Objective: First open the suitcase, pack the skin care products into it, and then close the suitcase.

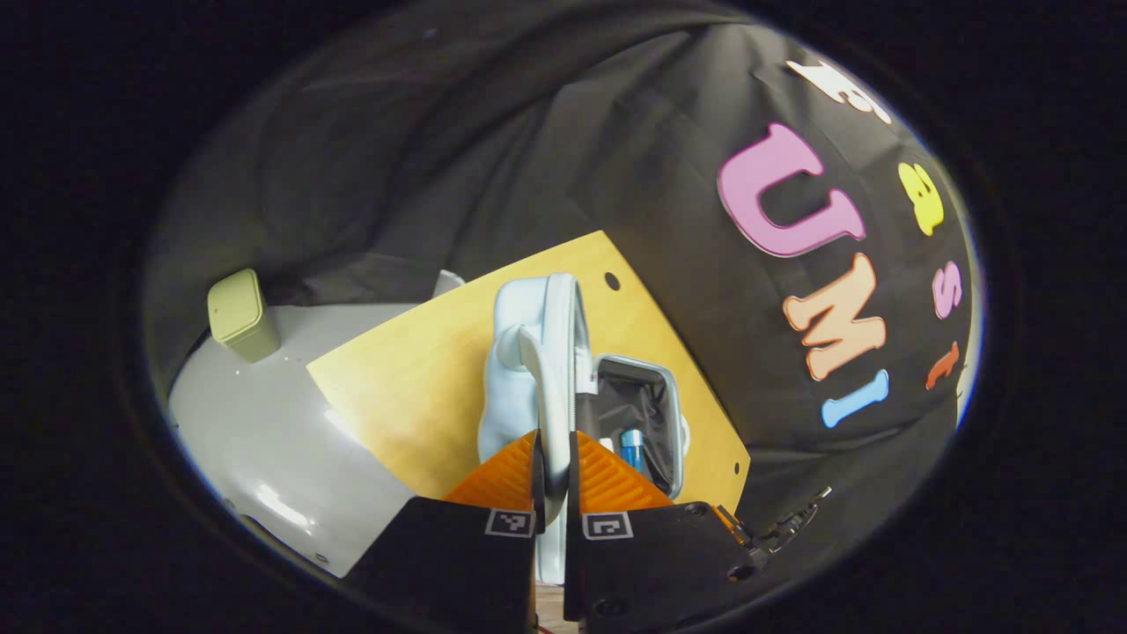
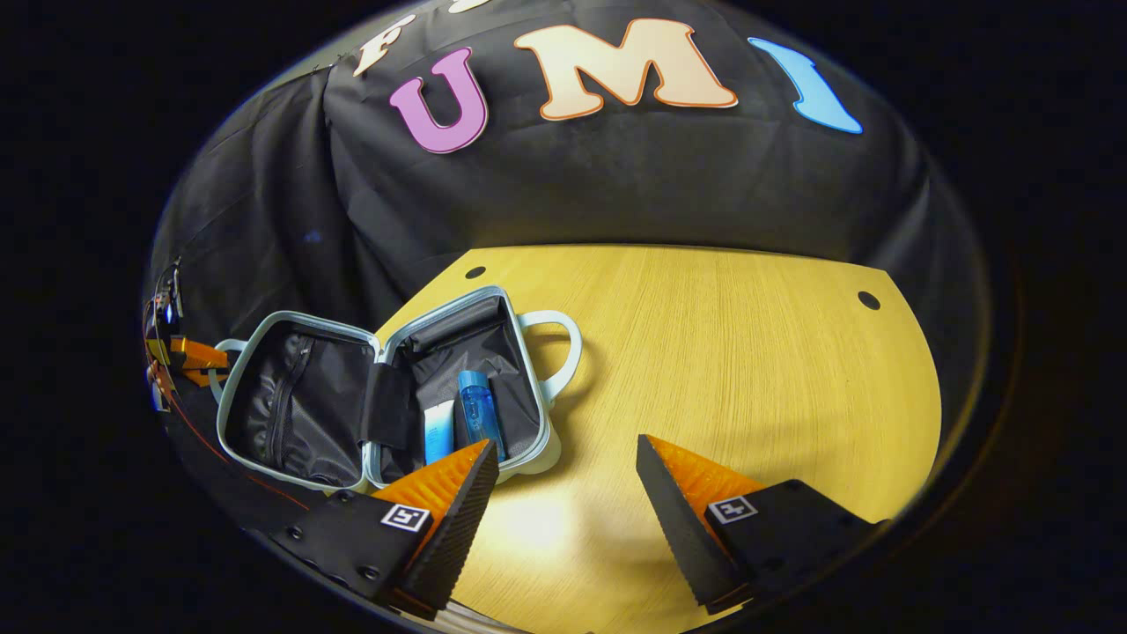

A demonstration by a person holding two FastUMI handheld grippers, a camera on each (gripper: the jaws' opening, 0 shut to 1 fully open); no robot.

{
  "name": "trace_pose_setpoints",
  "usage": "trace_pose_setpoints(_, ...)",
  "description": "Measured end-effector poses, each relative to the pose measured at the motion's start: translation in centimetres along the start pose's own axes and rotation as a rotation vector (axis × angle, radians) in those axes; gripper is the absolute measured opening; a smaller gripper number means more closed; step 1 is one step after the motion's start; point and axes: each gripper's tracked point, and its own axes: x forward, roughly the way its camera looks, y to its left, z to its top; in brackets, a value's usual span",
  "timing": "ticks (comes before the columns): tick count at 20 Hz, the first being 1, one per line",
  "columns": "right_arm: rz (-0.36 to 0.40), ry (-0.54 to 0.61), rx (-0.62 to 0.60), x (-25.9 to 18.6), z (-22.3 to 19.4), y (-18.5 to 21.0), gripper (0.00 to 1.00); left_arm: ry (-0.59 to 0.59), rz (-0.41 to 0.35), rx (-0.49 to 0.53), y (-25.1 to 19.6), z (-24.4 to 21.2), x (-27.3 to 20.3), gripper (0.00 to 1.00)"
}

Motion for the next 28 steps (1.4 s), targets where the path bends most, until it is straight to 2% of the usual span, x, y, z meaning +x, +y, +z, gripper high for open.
trace_pose_setpoints(3,0.006,-0.020,0.004,-1.3,0.0,-1.0,0.94,-0.001,-0.050,0.058,-4.9,-0.4,0.0,0.06)
trace_pose_setpoints(7,-0.023,-0.045,-0.027,-2.8,0.3,-3.6,0.94,-0.003,-0.118,0.140,-11.6,-0.9,1.2,0.06)
trace_pose_setpoints(8,-0.027,-0.048,-0.029,-3.1,0.3,-4.1,0.98,0.003,-0.136,0.160,-13.2,-1.3,1.7,0.06)
trace_pose_setpoints(9,-0.028,-0.051,-0.026,-3.6,0.2,-4.6,0.98,0.012,-0.152,0.179,-14.7,-1.8,2.1,0.06)
trace_pose_setpoints(10,-0.028,-0.053,-0.018,-3.9,0.1,-5.0,0.94,0.021,-0.162,0.194,-16.0,-2.2,2.8,0.06)
trace_pose_setpoints(11,-0.026,-0.053,-0.007,-4.0,0.0,-5.4,0.98,0.027,-0.173,0.212,-17.2,-2.5,3.7,0.06)
trace_pose_setpoints(15,-0.029,-0.058,0.030,-5.3,-0.8,-6.5,0.98,0.077,-0.225,0.251,-22.0,-4.5,6.4,0.06)
trace_pose_setpoints(22,-0.058,-0.110,0.087,-7.3,-1.3,-8.5,0.98,0.222,-0.276,0.315,-27.8,-9.7,13.1,0.06)
trace_pose_setpoints(28,-0.110,-0.141,0.119,-8.7,-1.6,-11.6,0.98,0.342,-0.264,0.338,-30.3,-14.8,19.0,0.07)
